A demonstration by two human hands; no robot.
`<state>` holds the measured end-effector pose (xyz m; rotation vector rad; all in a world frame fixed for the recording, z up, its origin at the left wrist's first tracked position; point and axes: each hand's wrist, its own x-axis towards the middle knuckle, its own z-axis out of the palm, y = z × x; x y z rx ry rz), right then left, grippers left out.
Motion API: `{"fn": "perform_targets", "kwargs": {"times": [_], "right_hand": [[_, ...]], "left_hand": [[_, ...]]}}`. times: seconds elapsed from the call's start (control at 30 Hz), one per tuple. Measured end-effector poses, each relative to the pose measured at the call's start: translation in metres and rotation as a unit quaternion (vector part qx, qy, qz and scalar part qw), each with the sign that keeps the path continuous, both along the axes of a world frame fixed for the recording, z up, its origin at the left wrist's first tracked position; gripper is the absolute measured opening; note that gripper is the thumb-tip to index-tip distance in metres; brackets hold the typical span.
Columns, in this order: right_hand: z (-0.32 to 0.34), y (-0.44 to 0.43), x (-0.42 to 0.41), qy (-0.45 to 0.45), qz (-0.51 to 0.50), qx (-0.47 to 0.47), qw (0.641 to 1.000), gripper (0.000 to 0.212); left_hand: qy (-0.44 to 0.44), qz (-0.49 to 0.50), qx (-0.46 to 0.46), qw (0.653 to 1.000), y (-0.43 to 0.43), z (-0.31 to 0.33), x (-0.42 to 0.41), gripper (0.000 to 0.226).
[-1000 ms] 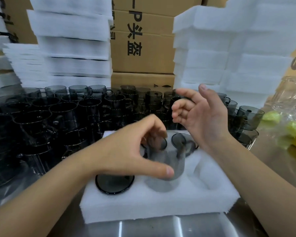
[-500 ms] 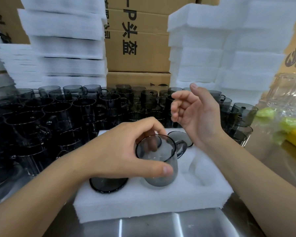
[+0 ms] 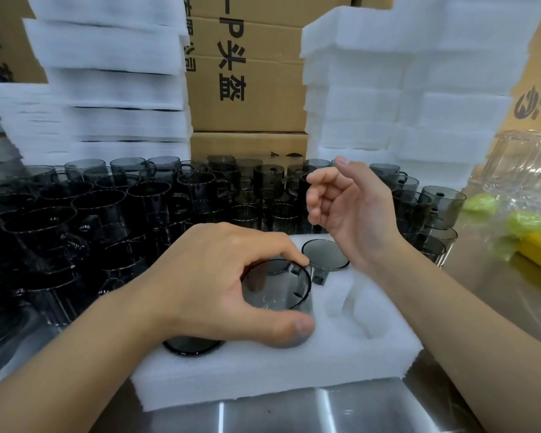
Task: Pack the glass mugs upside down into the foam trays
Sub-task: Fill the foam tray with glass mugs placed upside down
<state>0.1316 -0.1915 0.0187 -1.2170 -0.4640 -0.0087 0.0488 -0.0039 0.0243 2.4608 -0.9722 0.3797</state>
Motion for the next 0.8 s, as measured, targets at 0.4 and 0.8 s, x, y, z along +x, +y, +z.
{"fn": "perform_targets", "kwargs": {"times": [0.4, 0.8], "right_hand": [[0.0, 0.001, 0.0, -0.002, 0.006, -0.011, 1.0, 0.034], [-0.001, 0.0, 0.0, -0.017, -0.078, 0.039, 0.996, 0.033]], "left_hand": [[0.036, 0.059, 0.074, 0.995, -0.007, -0.007, -0.002, 0.068], [0.165, -0.039, 0.073, 0.983, 0.013, -0.006, 0.02, 0.076]]}}
